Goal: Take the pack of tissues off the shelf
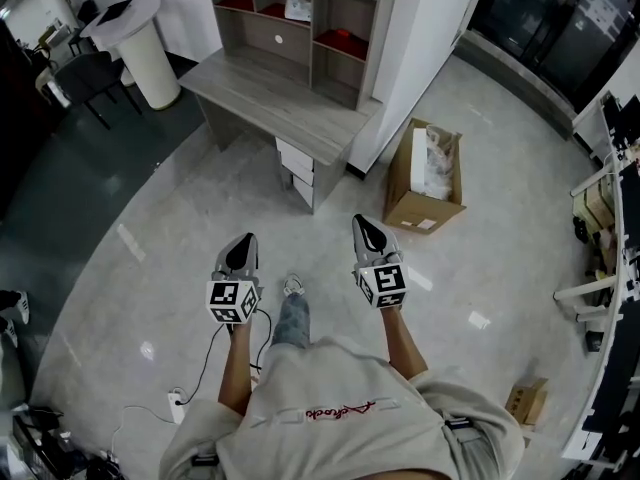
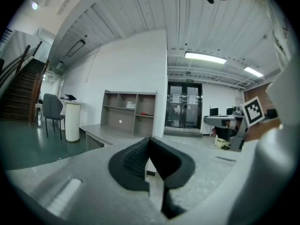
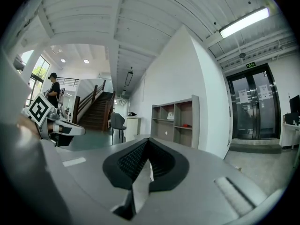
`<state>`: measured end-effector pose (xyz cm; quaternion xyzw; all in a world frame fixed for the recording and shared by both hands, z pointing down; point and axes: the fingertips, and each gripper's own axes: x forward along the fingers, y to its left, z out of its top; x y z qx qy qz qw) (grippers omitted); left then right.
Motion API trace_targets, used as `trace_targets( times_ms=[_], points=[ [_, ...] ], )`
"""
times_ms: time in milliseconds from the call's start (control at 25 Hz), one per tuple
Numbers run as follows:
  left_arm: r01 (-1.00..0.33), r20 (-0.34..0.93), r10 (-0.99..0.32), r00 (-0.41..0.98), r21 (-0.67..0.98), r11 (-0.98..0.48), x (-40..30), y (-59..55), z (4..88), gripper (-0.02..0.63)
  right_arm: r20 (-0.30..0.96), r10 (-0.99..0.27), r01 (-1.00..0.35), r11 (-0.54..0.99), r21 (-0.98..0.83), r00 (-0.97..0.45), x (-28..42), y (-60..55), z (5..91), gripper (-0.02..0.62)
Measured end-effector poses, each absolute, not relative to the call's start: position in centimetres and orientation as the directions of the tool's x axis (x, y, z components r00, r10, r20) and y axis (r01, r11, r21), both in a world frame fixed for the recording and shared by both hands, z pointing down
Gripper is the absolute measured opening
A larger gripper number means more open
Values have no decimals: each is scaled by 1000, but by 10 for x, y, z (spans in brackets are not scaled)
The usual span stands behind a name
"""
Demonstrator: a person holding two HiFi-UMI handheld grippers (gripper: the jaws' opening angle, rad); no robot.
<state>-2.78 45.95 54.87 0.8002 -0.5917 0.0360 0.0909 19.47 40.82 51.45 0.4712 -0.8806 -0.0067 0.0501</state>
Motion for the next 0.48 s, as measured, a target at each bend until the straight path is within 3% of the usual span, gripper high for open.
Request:
trace_targets(
  times_ms=[480],
  points=[
    [-924, 117, -919, 378, 108, -366, -55, 286, 527, -2, 71, -849, -842, 528, 108, -523, 149, 251, 493, 6]
  ],
)
